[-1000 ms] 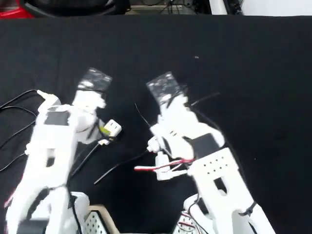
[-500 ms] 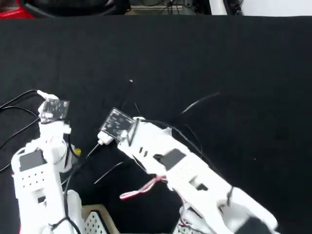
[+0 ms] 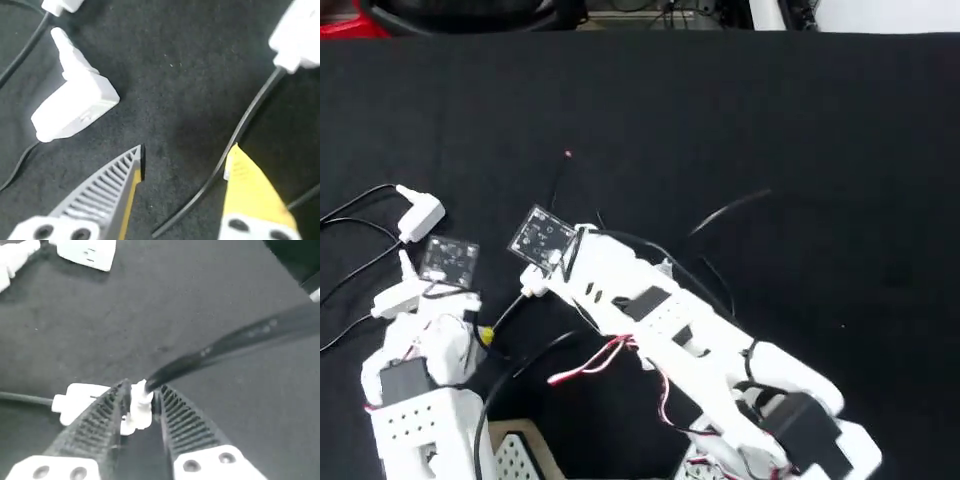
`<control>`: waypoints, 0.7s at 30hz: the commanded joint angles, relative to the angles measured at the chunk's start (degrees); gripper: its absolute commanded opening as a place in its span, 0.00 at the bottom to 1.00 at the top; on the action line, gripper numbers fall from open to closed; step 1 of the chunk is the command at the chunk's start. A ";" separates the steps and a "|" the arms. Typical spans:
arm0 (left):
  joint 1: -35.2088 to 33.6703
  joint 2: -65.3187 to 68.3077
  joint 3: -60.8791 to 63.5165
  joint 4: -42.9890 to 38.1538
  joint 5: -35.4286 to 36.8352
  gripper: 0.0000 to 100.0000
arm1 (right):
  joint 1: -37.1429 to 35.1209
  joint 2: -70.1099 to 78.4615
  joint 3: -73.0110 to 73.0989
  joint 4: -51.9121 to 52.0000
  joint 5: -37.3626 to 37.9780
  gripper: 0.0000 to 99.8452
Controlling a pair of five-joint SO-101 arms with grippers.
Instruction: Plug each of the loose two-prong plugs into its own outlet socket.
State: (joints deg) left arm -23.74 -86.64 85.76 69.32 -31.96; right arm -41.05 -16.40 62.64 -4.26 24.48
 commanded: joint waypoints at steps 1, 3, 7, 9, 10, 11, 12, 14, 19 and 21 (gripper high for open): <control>2.15 -4.84 0.92 1.85 -0.88 0.26 | -0.53 4.35 -1.01 -5.98 -0.44 0.01; 2.33 -7.21 1.54 3.43 -0.97 0.26 | -0.53 8.40 -2.33 -6.51 -0.44 0.01; 2.15 -11.08 2.51 5.01 -1.05 0.26 | -0.70 12.00 -3.56 -7.65 -0.35 0.01; 2.15 -12.66 3.03 5.45 -1.05 0.26 | -0.70 11.65 -2.86 -8.00 -0.44 0.01; 2.15 -13.27 3.12 5.89 -1.05 0.26 | -0.62 11.38 -2.33 -8.00 -0.44 0.01; 2.15 -14.07 3.12 6.33 -1.05 0.26 | -0.53 11.30 -1.89 -7.91 -0.44 0.01; 2.15 -14.59 3.12 6.68 -1.05 0.26 | -0.44 11.03 -1.36 -7.91 -0.53 0.01; 2.15 -15.30 3.47 6.86 -1.05 0.26 | -0.44 11.03 -0.31 -7.91 -2.64 0.01; 2.24 -15.91 3.74 6.86 -1.05 0.26 | -0.70 11.03 1.27 -8.09 -6.42 0.01; 2.24 -15.91 3.74 6.77 -1.05 0.26 | -0.79 11.03 1.36 -8.09 -6.42 0.01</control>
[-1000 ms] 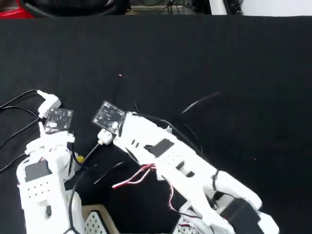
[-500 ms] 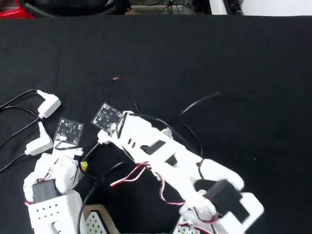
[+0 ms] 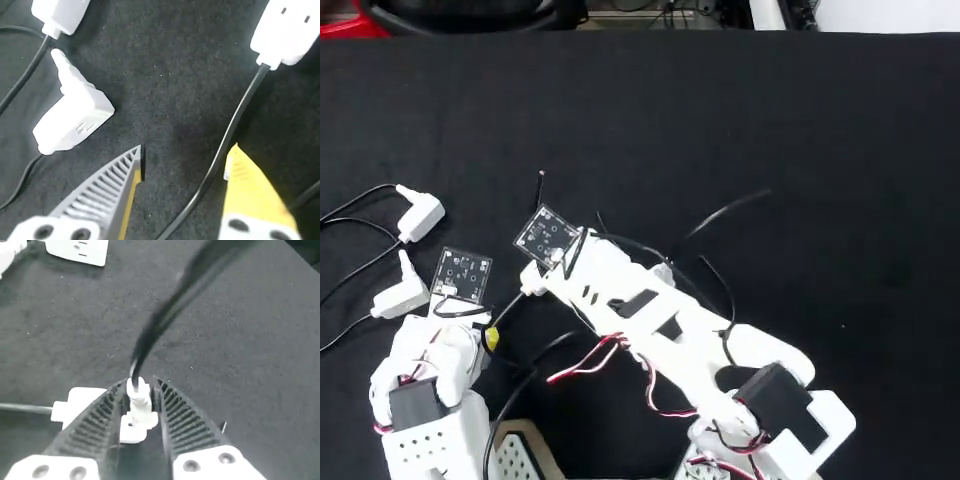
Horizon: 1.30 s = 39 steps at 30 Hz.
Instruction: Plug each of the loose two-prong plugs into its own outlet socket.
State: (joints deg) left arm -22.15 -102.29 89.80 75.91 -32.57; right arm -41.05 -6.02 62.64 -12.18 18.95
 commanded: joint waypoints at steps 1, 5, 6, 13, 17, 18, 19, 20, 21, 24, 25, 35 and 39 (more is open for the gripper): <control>0.66 -0.26 -0.31 0.18 -0.44 0.26 | -0.79 0.66 1.36 -0.18 -0.88 0.01; 0.75 -0.26 -0.22 0.00 -0.44 0.26 | -0.88 -1.19 2.24 -0.18 -2.29 0.01; 0.75 -0.26 -0.22 0.00 -0.44 0.26 | -0.88 -2.51 2.77 -0.18 -3.52 0.01; 0.92 -0.18 -0.22 0.00 -0.44 0.26 | -0.79 -9.98 7.69 0.00 -8.70 0.01; 0.92 -0.18 -0.22 0.00 -0.44 0.26 | -1.93 -9.89 7.87 -0.18 -9.49 0.01; 0.92 -0.18 -0.22 0.00 -0.44 0.26 | -1.93 -9.89 7.78 -0.18 -9.41 0.01; 0.92 -0.18 -0.22 0.09 -0.44 0.26 | -1.93 -9.89 7.69 -0.18 -9.41 0.01; 0.92 -0.18 -0.22 0.09 -0.44 0.26 | -1.93 -9.89 7.69 -0.26 -9.41 0.01; 0.92 -0.18 -0.22 0.09 -0.44 0.26 | -1.93 -9.89 7.69 -0.26 -9.41 0.01; 0.92 -0.18 -0.22 0.18 -0.44 0.26 | -1.93 -9.89 7.78 -1.41 -9.41 0.01; 1.01 -0.18 -0.22 0.18 -0.44 0.26 | -1.85 -9.71 7.96 -2.55 -9.41 0.01; 1.01 -0.26 -0.22 0.09 -0.26 0.26 | -1.58 -0.13 3.38 -8.00 -9.41 0.01; 1.01 -0.26 -0.22 0.00 -0.35 0.26 | -1.58 -0.92 3.56 -7.65 -9.41 0.01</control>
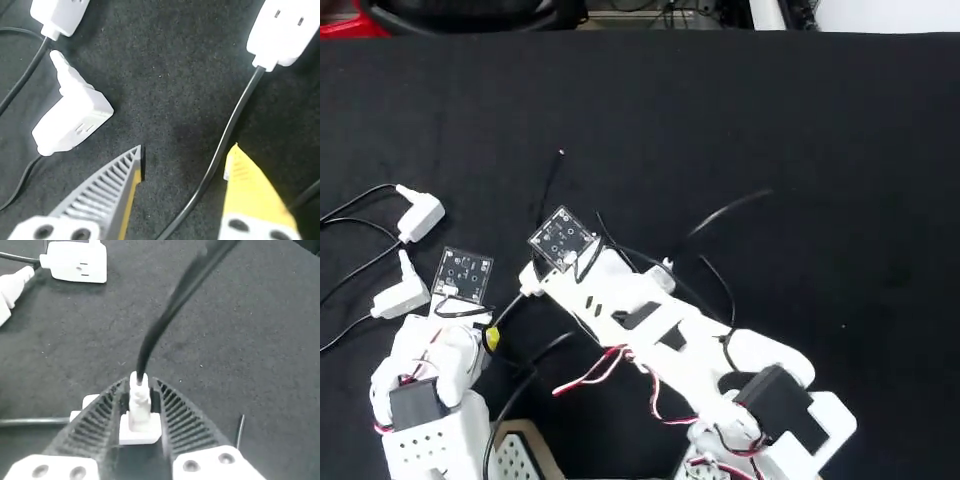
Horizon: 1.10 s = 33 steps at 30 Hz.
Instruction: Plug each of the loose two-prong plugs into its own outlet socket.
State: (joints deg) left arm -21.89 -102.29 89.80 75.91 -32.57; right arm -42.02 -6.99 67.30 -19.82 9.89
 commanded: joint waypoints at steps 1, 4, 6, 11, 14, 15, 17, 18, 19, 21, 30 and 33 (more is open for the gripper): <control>0.75 -0.26 -0.22 0.00 -0.35 0.26 | -0.44 -0.13 -0.92 -0.18 -0.35 0.01; 0.75 -0.26 -0.22 0.00 -0.44 0.26 | 1.05 0.04 -1.01 -0.35 -0.35 0.01; 0.75 -0.26 -0.22 0.00 -0.44 0.26 | 1.93 0.22 -1.19 -0.35 -0.35 0.01; 0.75 -0.26 -0.22 0.00 -0.44 0.26 | 1.85 0.31 -0.75 -0.35 -0.35 0.01; 0.75 -0.26 -0.22 0.00 -0.44 0.26 | 1.85 0.31 -0.84 -0.35 -0.62 0.01; 0.75 -0.26 -0.22 0.00 -0.44 0.26 | 1.85 0.31 -0.84 -0.35 -0.62 0.01; 0.75 -0.26 -0.22 0.00 -0.44 0.26 | 1.85 0.31 -0.92 -0.35 -0.70 0.01; 0.75 -0.26 -0.22 0.00 -0.44 0.26 | 1.76 0.31 -0.92 -0.35 -0.70 0.01; 0.75 -0.26 -0.22 0.09 -0.44 0.26 | 1.49 0.40 -0.92 -0.35 -0.70 0.01; 0.75 -0.26 -0.22 0.09 -0.44 0.26 | 0.88 0.40 -0.92 -0.35 -0.70 0.01; 0.75 -0.35 0.40 0.00 -0.44 0.26 | 1.05 5.76 -4.26 -0.53 -2.73 0.01; 0.75 -0.35 0.40 0.00 -0.44 0.26 | 1.05 5.32 -3.65 -1.67 -3.16 0.01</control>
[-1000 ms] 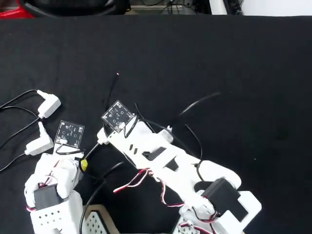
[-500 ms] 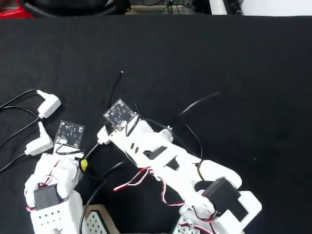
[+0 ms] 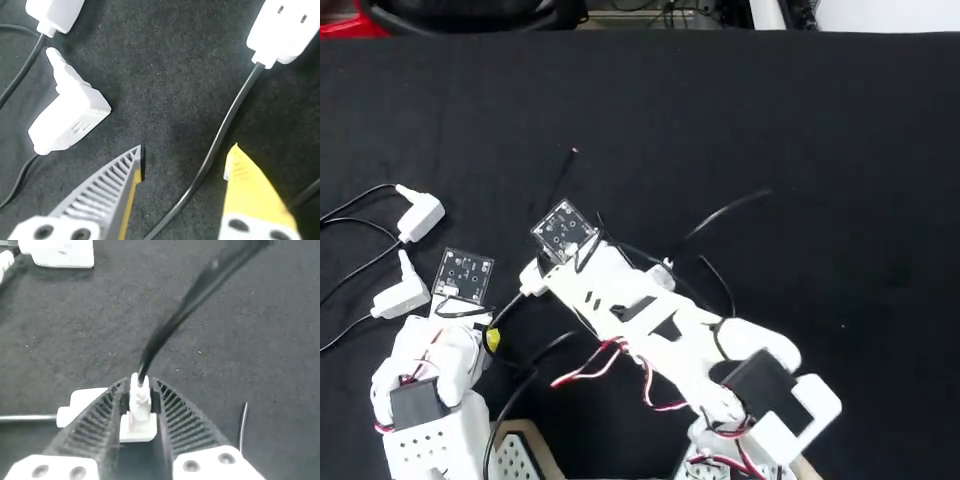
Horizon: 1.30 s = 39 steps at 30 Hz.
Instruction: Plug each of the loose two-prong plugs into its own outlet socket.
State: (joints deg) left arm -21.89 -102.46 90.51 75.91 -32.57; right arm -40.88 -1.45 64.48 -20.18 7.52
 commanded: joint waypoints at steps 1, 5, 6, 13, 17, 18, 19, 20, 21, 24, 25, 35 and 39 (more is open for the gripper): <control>0.75 -0.18 -0.31 0.00 -0.44 0.26 | -0.09 -0.31 -0.22 -1.76 -0.79 0.01; 0.75 -0.18 -0.22 0.00 -0.44 0.26 | -0.35 -0.84 1.01 -1.49 -0.79 0.01; 0.75 -0.18 -0.22 0.00 -0.44 0.26 | -0.35 -0.84 1.01 -1.32 -0.79 0.01; 0.75 -0.18 0.04 -1.41 -0.44 0.26 | -0.44 -0.92 0.92 -1.23 -0.70 0.03; 0.75 -0.18 1.01 -2.55 -0.26 0.26 | -1.49 -2.33 2.24 -1.23 -1.32 0.16; 0.75 -0.18 1.19 -2.64 -0.26 0.26 | -2.29 -3.91 3.30 -1.23 -1.67 0.17; 0.75 -0.18 1.27 -2.90 -0.18 0.26 | -2.90 -5.93 4.62 -1.23 -1.85 0.17; 0.75 -0.18 1.54 -3.52 -0.09 0.26 | -3.25 -8.48 6.02 -1.23 -1.85 0.16; 0.75 -0.18 1.54 -3.87 -0.09 0.26 | -3.34 -11.47 7.52 -1.23 -1.93 0.16; 0.75 -0.18 2.42 -4.13 -0.09 0.26 | -1.76 -22.37 11.47 3.25 -1.93 0.16; 0.75 -0.18 2.59 -4.22 -0.09 0.26 | -0.88 -26.24 11.74 7.38 -1.93 0.16; 0.75 -0.18 3.21 -7.03 6.24 0.26 | 6.24 -80.84 12.00 65.05 -1.93 0.04; 0.92 -0.18 3.74 -7.47 7.91 0.26 | 13.80 -105.63 14.29 79.47 -1.67 0.03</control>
State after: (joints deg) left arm -21.80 -102.37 94.64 69.67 -25.89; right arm -32.35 -87.25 77.85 48.84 6.02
